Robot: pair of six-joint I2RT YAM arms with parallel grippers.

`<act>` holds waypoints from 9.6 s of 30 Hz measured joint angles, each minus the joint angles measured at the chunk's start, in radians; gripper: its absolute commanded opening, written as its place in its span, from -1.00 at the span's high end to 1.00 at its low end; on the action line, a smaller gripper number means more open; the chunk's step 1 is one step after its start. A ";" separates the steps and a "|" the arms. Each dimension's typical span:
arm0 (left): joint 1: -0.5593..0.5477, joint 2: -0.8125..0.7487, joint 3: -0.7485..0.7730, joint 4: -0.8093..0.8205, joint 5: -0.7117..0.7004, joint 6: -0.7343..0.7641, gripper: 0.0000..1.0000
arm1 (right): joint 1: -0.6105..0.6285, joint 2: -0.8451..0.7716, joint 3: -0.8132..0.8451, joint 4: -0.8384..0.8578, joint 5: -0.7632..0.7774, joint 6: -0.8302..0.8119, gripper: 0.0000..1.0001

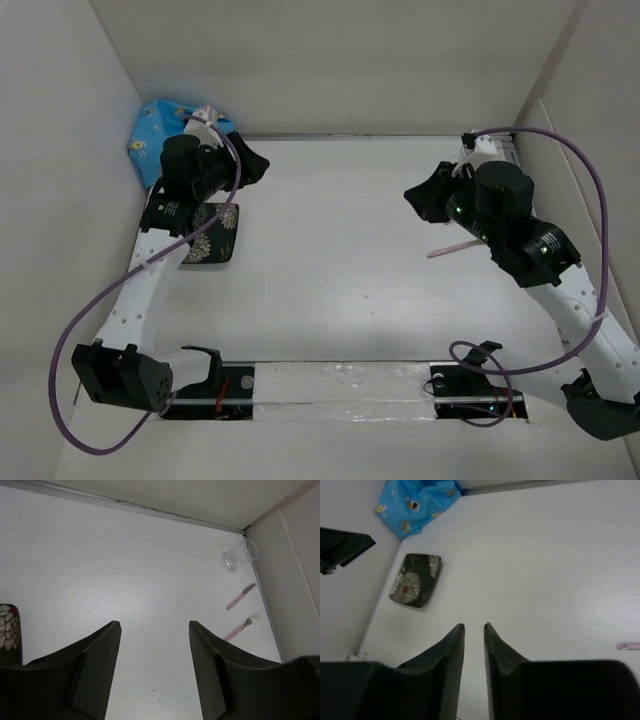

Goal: Set the dinner table for one person

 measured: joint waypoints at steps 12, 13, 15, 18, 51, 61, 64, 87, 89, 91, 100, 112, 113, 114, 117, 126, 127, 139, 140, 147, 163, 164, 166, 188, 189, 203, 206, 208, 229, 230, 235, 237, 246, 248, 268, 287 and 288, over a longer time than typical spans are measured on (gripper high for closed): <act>0.129 0.542 0.753 -0.164 -0.297 -0.062 1.00 | -0.036 -0.042 -0.163 0.114 -0.210 -0.019 1.00; 0.154 0.602 0.811 -0.161 -0.311 -0.082 0.78 | -0.043 -0.046 -0.163 0.114 -0.209 -0.026 1.00; 0.207 0.706 0.872 -0.153 -0.342 -0.119 0.54 | -0.061 -0.052 -0.162 0.112 -0.209 -0.032 1.00; 0.278 0.842 0.890 -0.161 -0.393 -0.169 0.27 | -0.084 -0.054 -0.162 0.109 -0.209 -0.032 1.00; 0.458 1.429 1.067 -0.045 -0.378 -0.382 1.00 | -0.105 0.257 -0.079 0.090 -0.258 -0.027 0.95; 0.373 1.304 0.835 0.110 -0.229 -0.377 1.00 | -0.104 0.285 -0.066 0.142 -0.304 -0.043 0.96; 0.282 1.243 0.832 0.115 -0.193 -0.362 1.00 | -0.105 0.286 -0.066 0.149 -0.315 -0.059 0.96; -0.329 0.476 0.154 0.203 -0.214 -0.406 0.09 | -0.282 0.221 -0.163 0.171 -0.288 -0.046 -0.76; -0.321 0.523 0.120 0.177 -0.182 -0.421 0.01 | -0.285 0.251 -0.195 0.175 -0.287 -0.041 -0.62; -0.317 0.563 0.110 0.167 -0.161 -0.422 -0.08 | -0.288 0.282 -0.232 0.175 -0.288 -0.029 -0.30; -0.305 0.496 0.138 0.106 -0.261 -0.253 -0.35 | -0.274 0.332 -0.354 0.182 -0.299 0.022 1.00; 0.129 0.410 -0.203 0.303 -0.124 -0.412 -0.38 | -0.102 0.221 -0.373 0.190 -0.257 0.027 0.43; 0.124 0.452 -0.200 0.319 -0.093 -0.422 -0.38 | -0.087 0.218 -0.372 0.191 -0.257 0.027 0.31; 0.119 0.491 -0.195 0.327 -0.066 -0.430 -0.38 | -0.073 0.220 -0.371 0.191 -0.256 0.024 0.19; 0.102 0.607 -0.169 0.341 -0.001 -0.447 -0.39 | -0.036 0.250 -0.370 0.193 -0.260 0.021 -0.13; 0.051 0.734 -0.064 0.359 0.021 -0.453 -0.34 | 0.030 0.462 -0.394 0.298 -0.327 0.036 -0.16; 0.050 0.741 -0.054 0.369 0.018 -0.454 -0.34 | 0.032 0.491 -0.394 0.315 -0.334 0.039 -0.16; 0.051 0.797 -0.047 0.427 0.002 -0.490 -0.15 | 0.058 0.738 -0.393 0.455 -0.459 0.074 -0.19; 0.051 0.798 -0.047 0.427 0.001 -0.491 -0.09 | 0.061 0.742 -0.393 0.468 -0.466 0.081 -0.19; 0.051 0.798 -0.047 0.449 0.005 -0.514 0.63 | 0.107 0.787 -0.393 0.555 -0.486 0.132 0.45; 0.051 0.747 -0.055 0.490 0.021 -0.531 1.00 | 0.010 0.580 -0.308 0.395 -0.296 0.089 1.00; 0.051 0.730 -0.051 0.485 0.023 -0.530 1.00 | -0.008 0.561 -0.282 0.375 -0.284 0.076 1.00; 0.051 0.710 -0.011 0.484 0.032 -0.542 1.00 | -0.054 0.542 -0.193 0.338 -0.267 0.049 1.00; 0.049 0.218 0.032 0.464 -0.053 -0.474 0.86 | -0.265 0.367 0.230 0.137 -0.290 -0.210 1.00; 0.049 0.193 -0.038 0.459 -0.058 -0.464 0.76 | -0.260 0.321 0.117 0.150 -0.291 -0.209 1.00; 0.036 0.173 -0.411 0.161 -0.164 -0.309 -0.01 | -0.266 0.482 -0.316 0.142 -0.214 -0.187 -0.04; 0.036 0.163 -0.411 0.143 -0.190 -0.279 -0.18 | -0.271 0.478 -0.314 0.142 -0.181 -0.177 -0.06; 0.024 0.166 -0.410 0.131 -0.216 -0.255 -0.23 | -0.280 0.476 -0.313 0.141 -0.171 -0.169 -0.01; -0.151 0.659 -0.092 0.104 -0.454 -0.138 0.07 | -0.197 0.674 -0.286 0.195 -0.148 -0.048 -0.13; -0.151 0.659 -0.092 0.102 -0.450 -0.134 0.20 | -0.196 0.690 -0.285 0.194 -0.137 -0.047 -0.13; -0.145 0.656 -0.111 0.101 -0.406 -0.120 1.00 | -0.199 0.700 -0.288 0.192 -0.093 -0.031 -0.13; -0.144 0.645 -0.128 0.108 -0.386 -0.117 1.00 | -0.208 0.700 -0.288 0.191 -0.089 -0.025 -0.13; -0.146 0.522 -0.274 0.090 -0.270 -0.129 1.00 | -0.310 0.741 -0.177 0.167 -0.076 -0.024 -0.14; -0.148 0.490 -0.312 0.085 -0.251 -0.135 1.00 | -0.337 0.772 -0.117 0.166 -0.075 -0.024 -0.14; -0.163 0.318 -0.254 -0.109 -0.350 -0.102 0.14 | -0.342 0.705 -0.227 0.207 -0.158 0.014 0.58; -0.163 0.421 -0.338 -0.026 -0.292 -0.079 0.15 | -0.270 0.582 -0.499 0.253 -0.220 0.078 0.08; -0.163 0.420 -0.338 -0.026 -0.292 -0.078 0.15 | -0.268 0.573 -0.509 0.255 -0.223 0.082 0.08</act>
